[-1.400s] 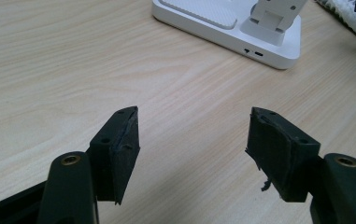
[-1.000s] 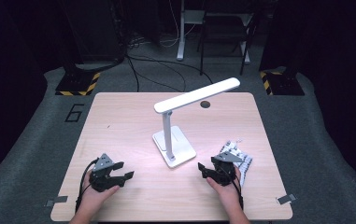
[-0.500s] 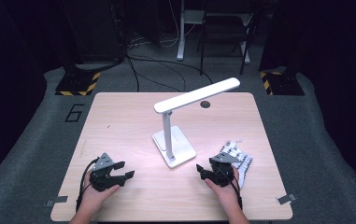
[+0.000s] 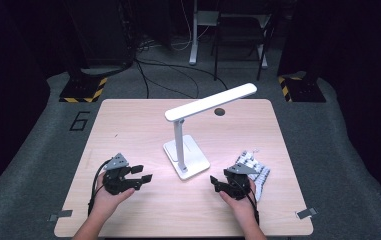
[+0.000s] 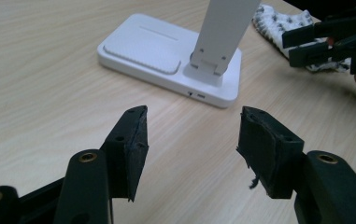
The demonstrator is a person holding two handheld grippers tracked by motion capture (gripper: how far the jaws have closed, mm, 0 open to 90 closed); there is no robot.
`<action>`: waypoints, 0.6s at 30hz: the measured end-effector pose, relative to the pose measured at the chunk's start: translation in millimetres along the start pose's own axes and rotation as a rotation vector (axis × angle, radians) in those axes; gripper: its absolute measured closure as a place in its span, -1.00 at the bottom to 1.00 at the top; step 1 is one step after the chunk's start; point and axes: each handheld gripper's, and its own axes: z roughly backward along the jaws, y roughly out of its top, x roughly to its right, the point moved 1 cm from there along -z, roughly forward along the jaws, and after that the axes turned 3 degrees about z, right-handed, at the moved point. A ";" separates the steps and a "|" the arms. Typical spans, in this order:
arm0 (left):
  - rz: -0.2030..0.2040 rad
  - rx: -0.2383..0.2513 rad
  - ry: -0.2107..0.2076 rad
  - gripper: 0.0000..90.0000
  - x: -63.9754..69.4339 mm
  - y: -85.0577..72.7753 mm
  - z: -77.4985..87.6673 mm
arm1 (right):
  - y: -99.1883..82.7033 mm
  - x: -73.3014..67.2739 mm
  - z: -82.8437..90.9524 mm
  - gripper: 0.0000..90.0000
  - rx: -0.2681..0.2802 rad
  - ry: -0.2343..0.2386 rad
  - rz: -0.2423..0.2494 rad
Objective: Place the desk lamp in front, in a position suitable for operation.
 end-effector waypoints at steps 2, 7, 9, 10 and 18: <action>-0.015 0.007 -0.011 -0.06 2.6 9.5 -5.2 | 0.0 -0.2 -0.7 -0.19 -0.005 0.003 0.007; -0.029 -0.010 -0.042 -0.04 10.0 37.3 -18.6 | 0.1 0.3 -0.7 -0.19 -0.012 0.001 0.001; -0.052 -0.020 -0.047 -0.05 11.5 46.8 -23.9 | 0.2 1.4 -1.3 -0.19 -0.007 0.002 0.003; -0.048 -0.013 -0.038 -0.05 12.9 49.5 -26.4 | 0.0 1.3 -1.2 -0.19 -0.003 0.002 -0.007; -0.050 -0.011 -0.047 -0.11 18.0 68.7 -45.4 | 0.1 1.5 -0.2 -0.19 -0.005 0.008 -0.013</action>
